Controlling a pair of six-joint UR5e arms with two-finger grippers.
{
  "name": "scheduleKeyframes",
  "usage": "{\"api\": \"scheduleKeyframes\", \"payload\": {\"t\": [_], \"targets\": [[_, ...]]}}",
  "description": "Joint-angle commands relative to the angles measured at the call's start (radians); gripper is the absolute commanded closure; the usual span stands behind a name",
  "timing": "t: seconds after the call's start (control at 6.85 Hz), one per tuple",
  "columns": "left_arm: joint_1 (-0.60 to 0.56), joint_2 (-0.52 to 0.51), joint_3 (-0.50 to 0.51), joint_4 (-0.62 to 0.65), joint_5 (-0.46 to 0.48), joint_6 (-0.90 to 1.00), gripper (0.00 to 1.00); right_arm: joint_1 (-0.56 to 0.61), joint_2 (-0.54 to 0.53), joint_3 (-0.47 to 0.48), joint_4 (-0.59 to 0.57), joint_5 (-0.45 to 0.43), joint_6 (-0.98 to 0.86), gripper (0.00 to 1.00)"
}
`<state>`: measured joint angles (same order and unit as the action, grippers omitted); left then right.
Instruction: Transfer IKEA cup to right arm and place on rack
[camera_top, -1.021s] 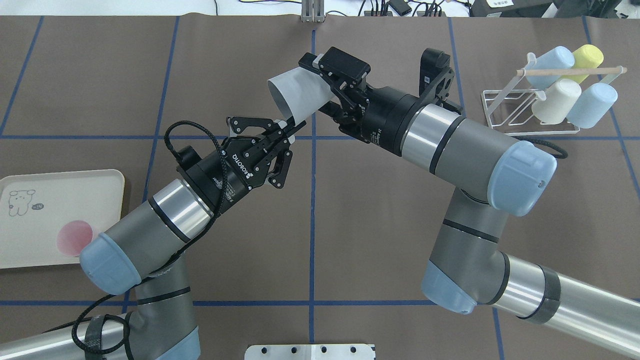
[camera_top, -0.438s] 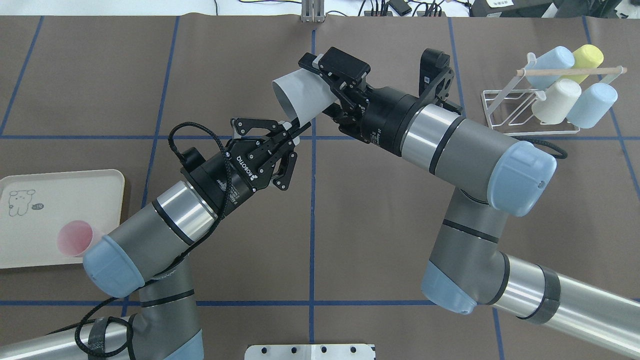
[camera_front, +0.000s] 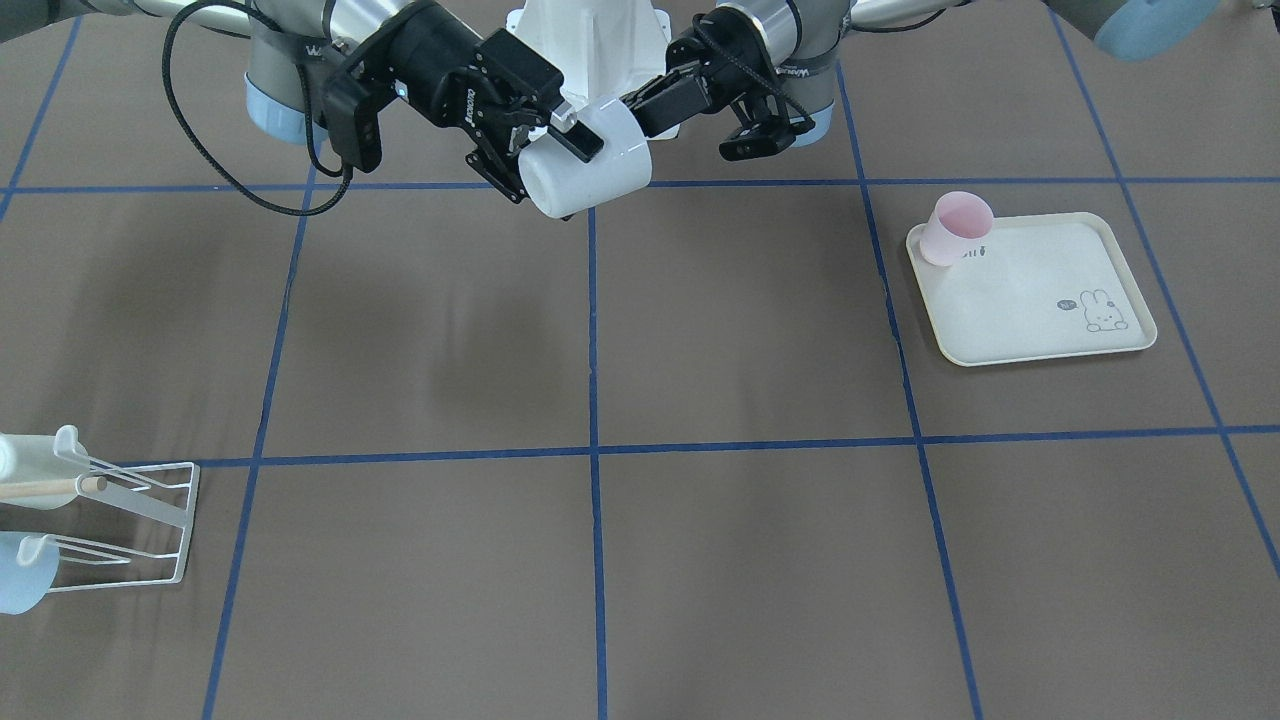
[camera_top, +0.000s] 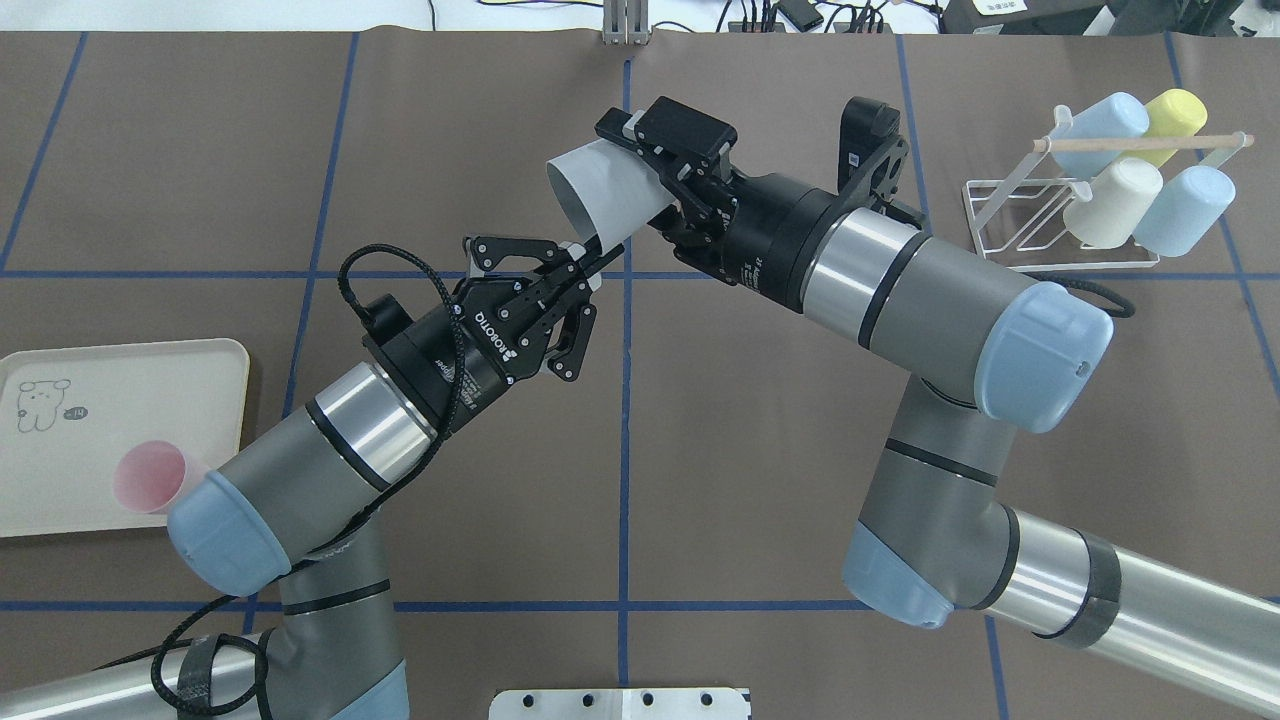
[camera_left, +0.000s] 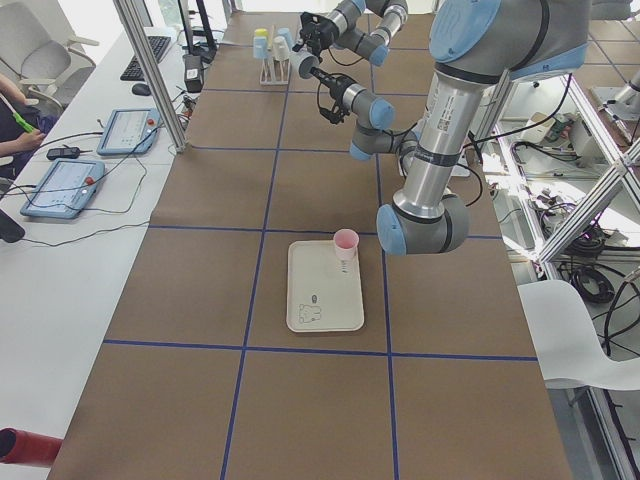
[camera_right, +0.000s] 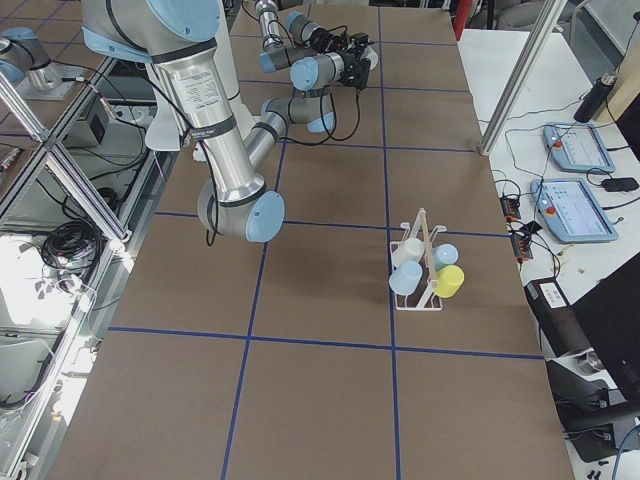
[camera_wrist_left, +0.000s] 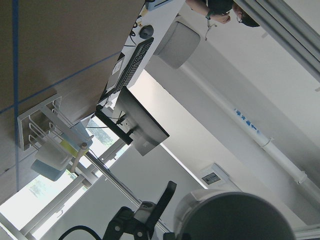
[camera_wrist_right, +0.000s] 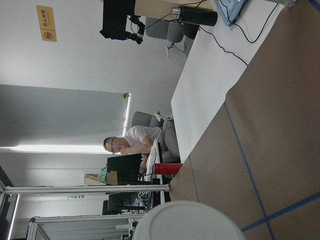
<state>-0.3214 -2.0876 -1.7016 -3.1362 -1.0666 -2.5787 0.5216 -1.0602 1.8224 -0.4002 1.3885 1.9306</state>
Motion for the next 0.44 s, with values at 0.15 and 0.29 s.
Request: {"api": "scheduleKeyframes", "payload": {"t": [0.15,0.29], "targets": [[-0.002,0.001,-0.010,-0.001,-0.001,0.020,0.01,0.002,-0.001,0.001,0.000,0.003,-0.007,1.00],[-0.004,0.003,-0.019,-0.002,-0.003,0.047,0.00,0.006,0.000,0.002,0.000,0.001,-0.007,1.00]]}}
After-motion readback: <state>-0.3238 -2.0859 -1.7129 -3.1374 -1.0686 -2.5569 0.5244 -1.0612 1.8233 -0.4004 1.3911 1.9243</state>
